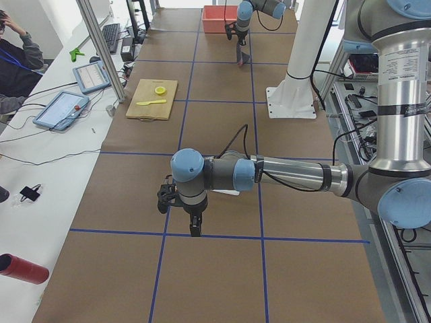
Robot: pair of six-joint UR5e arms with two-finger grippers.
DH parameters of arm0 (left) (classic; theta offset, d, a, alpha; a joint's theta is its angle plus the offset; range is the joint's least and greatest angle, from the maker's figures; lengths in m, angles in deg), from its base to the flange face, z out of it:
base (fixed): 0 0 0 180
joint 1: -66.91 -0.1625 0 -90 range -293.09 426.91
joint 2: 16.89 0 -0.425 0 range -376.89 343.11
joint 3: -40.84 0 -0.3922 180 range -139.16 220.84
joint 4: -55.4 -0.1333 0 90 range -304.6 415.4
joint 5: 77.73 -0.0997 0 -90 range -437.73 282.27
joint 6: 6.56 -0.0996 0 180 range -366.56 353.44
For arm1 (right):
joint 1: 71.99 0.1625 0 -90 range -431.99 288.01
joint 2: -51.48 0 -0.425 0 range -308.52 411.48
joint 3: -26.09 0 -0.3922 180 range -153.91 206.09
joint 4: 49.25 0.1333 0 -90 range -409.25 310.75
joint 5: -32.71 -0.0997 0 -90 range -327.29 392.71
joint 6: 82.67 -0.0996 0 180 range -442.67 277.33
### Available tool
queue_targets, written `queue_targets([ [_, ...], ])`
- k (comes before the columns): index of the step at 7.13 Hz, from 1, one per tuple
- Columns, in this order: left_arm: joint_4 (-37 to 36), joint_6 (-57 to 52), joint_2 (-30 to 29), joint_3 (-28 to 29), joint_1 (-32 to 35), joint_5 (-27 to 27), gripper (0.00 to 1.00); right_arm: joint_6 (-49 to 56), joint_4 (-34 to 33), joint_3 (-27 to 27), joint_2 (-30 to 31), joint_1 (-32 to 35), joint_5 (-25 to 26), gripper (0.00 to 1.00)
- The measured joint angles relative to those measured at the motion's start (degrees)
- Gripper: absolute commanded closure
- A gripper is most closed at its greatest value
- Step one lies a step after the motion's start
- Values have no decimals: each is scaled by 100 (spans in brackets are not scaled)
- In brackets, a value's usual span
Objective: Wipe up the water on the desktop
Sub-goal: 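Carry the cloth to the pink bin and release it inside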
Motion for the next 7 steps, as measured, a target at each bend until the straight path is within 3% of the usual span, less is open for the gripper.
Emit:
queue_targets([
  [2, -6, 0, 0, 5, 0, 3, 2, 260, 33, -22, -752, 954, -526, 100],
  [3, -8, 0, 2, 6, 0, 10, 2, 926, 34, -28, -868, 1706, -941, 100],
  [5, -7, 0, 30, -5, 5, 17, 2, 3193, 24, 51, -455, 3404, -1778, 100],
  [7, -5, 0, 80, -25, 4, 19, 2, 5523, 35, 257, 389, 4918, -2321, 100],
])
